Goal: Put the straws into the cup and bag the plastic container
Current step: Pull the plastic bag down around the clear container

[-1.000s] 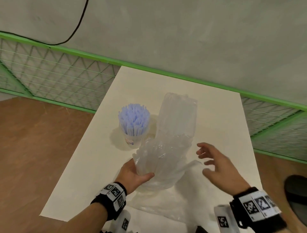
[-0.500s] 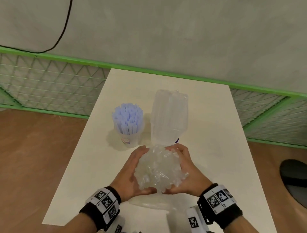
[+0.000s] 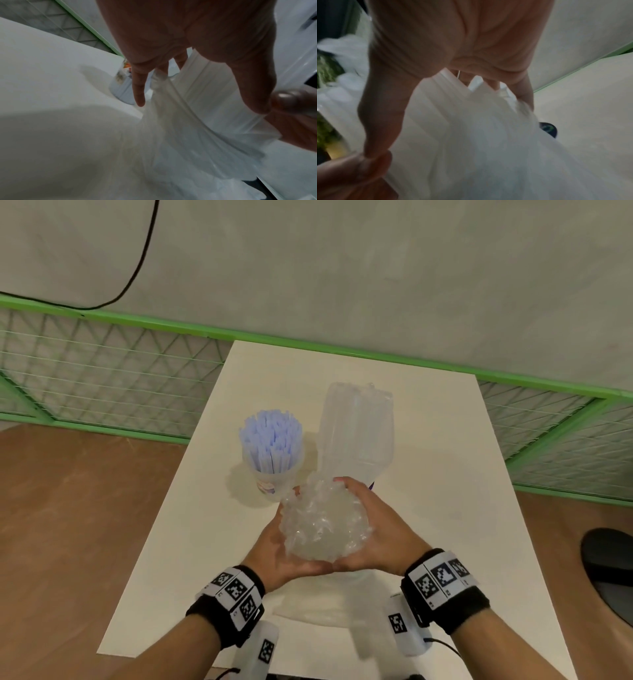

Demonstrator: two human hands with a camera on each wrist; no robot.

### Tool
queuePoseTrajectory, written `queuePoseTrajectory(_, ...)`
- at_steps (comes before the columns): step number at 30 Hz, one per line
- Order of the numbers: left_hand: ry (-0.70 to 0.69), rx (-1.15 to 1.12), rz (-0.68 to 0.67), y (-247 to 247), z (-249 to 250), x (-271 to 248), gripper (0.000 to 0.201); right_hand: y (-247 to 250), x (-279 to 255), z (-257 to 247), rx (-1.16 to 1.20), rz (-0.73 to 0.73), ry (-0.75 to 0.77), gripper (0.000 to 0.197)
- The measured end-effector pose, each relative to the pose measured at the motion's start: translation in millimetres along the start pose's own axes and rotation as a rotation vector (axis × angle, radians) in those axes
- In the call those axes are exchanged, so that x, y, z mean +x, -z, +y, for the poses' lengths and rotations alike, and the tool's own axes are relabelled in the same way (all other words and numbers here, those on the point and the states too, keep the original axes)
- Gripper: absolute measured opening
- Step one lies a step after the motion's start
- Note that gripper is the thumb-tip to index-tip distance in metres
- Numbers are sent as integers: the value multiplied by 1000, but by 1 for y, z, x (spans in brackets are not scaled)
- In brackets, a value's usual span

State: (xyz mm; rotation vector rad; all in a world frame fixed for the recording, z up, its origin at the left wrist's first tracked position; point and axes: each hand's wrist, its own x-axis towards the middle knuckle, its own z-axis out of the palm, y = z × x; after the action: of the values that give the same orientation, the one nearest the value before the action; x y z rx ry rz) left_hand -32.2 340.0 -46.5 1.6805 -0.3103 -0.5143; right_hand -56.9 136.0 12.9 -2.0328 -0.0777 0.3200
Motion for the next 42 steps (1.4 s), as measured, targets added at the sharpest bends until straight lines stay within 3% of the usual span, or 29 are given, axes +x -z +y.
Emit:
queuePoseTrajectory(10,136,-63,121,-5,-18,-10,102,-3,-5,6,-65,3,11,107)
queuePoseTrajectory(18,165,-108,121,-9,-17,-7,99,9,-13,-8,-157,32,88,101)
queuePoseTrajectory(24,221,-192,115,-10,-24,-7,104,9,-10,-3,-221,169,191,79)
queuePoseTrajectory(32,210,-198,142,-12,-23,-4,103,1,-5,1,-309,303,345,30)
queuePoseTrajectory(37,187,-210,152,-13,-21,-4,104,-2,-6,5,-299,359,365,22)
queuePoseTrajectory(42,145,-183,165,-13,-14,-4,98,-8,-6,12,-304,378,282,17)
